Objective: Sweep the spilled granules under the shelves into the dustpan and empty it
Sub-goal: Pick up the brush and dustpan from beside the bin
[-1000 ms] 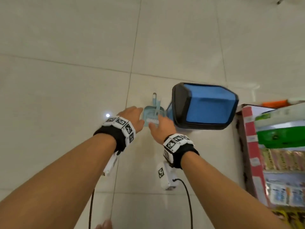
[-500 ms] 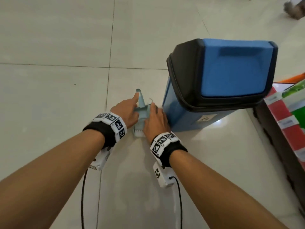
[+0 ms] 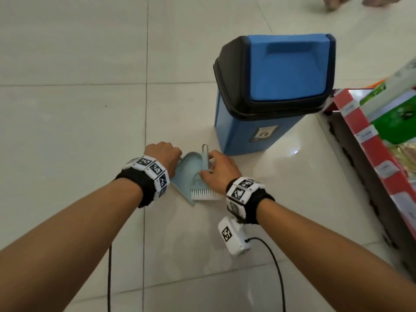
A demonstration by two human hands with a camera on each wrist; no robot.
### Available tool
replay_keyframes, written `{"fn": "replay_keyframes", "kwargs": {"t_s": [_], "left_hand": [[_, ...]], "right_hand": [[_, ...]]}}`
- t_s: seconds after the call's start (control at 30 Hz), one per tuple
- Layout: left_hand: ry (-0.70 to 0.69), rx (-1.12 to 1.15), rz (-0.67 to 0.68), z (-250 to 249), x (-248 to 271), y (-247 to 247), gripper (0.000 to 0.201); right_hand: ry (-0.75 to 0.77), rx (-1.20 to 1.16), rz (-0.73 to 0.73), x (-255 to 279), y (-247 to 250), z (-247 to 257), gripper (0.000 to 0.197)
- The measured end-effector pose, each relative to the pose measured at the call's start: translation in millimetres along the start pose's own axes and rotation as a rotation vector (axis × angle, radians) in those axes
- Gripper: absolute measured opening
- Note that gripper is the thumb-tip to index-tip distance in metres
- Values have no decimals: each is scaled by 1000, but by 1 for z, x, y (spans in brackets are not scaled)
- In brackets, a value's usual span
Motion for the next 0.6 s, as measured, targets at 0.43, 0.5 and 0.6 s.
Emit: {"fn": "replay_keyframes", "kwargs": {"t_s": [0.43, 0.5, 0.6], "left_hand": [[-306, 40, 72, -101, 51, -6, 40], [-322, 115, 122, -121, 56, -3, 40], [-356, 190, 155, -152, 64, 6, 41]], "right_hand": [[-182, 89, 95, 91, 87, -82, 26], [-205, 108, 131, 109, 107, -97, 27], [-225, 91, 201, 134, 137, -116, 20]]}}
Point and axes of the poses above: each hand's wrist, its own x-axis away from the middle knuckle, its own y-axis out of the back of the hand, z = x × y, the point moved 3 cm from there along -x, towards the middle knuckle, and after that the axes turned 7 degrees about z, right-handed, at the moved point
